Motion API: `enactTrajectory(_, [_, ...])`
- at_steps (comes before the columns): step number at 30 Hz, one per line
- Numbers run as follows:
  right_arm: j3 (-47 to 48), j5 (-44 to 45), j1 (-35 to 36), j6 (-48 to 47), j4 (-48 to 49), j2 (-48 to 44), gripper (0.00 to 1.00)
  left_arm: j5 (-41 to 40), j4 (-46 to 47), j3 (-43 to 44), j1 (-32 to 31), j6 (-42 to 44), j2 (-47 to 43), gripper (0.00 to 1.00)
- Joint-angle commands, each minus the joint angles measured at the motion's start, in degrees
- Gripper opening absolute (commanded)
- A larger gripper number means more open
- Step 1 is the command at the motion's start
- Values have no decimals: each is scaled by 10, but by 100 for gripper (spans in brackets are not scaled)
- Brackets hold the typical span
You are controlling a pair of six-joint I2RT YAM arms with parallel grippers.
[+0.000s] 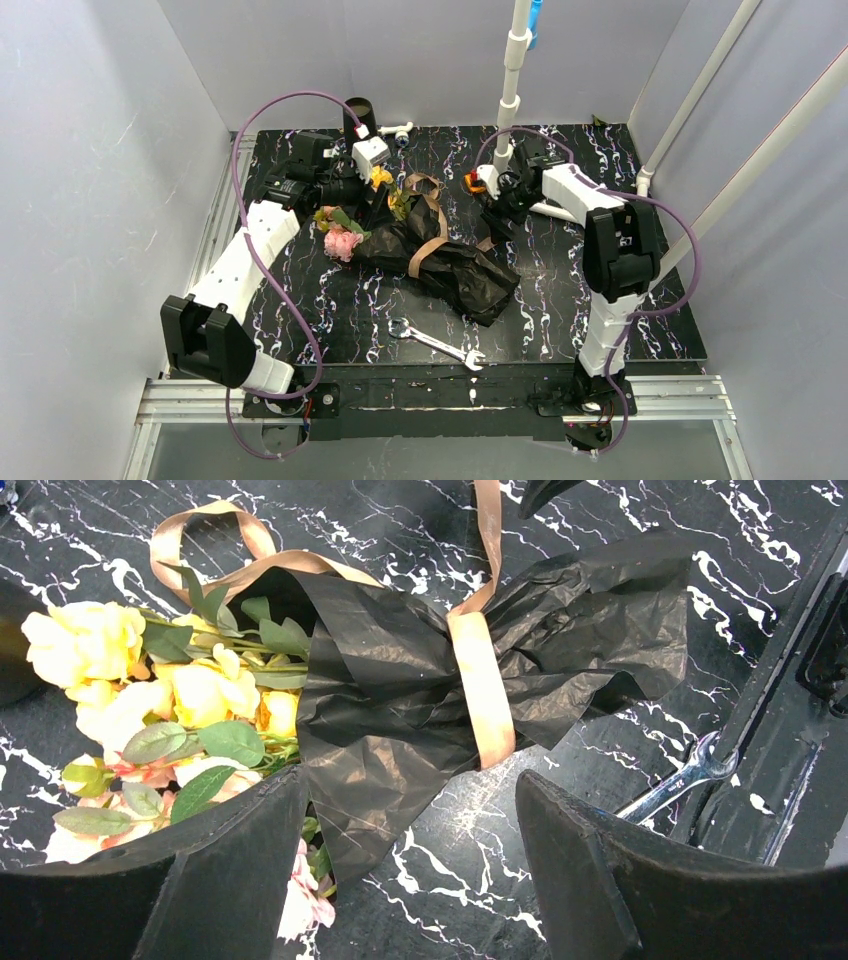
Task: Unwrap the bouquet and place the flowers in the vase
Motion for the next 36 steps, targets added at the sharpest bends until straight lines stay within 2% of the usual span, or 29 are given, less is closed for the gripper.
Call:
enactTrajectory(1, [-2, 39, 22, -27, 55, 25, 91, -14, -23, -5, -1, 3, -34, 74])
enactTrajectory(9, [-28, 69, 50, -66, 79, 55, 86, -29, -34, -2, -2, 5, -42, 75])
enactTrajectory(14, [-75, 84, 64, -107, 88, 48, 72, -45, -37, -4, 2, -1, -48, 75])
enactTrajectory(16, [-92, 92, 68, -119, 87, 45, 57, -50, -27, -1, 12, -35, -45, 75])
enactTrajectory(20, [-75, 84, 69, -130, 43, 51, 10, -27, -26, 16, 38, -78, -31, 75])
enactTrajectory(21, [-63, 81, 69, -130, 31, 52, 3, -28, -23, 16, 40, -80, -32, 76])
enactTrajectory(26, [25, 36, 62, -99, -17, 38, 1, -26, -23, 19, 48, -83, -33, 76])
enactTrajectory(30, [121, -43, 53, -38, -47, 19, 1, -20, -19, 23, 54, -84, -38, 76])
enactTrajectory(34, [160, -129, 52, 16, -39, -19, 1, -2, 1, 17, 58, -84, -53, 77])
enactTrajectory(36, [163, -172, 51, 72, -11, -42, 1, 21, 21, 8, 58, -75, -65, 79])
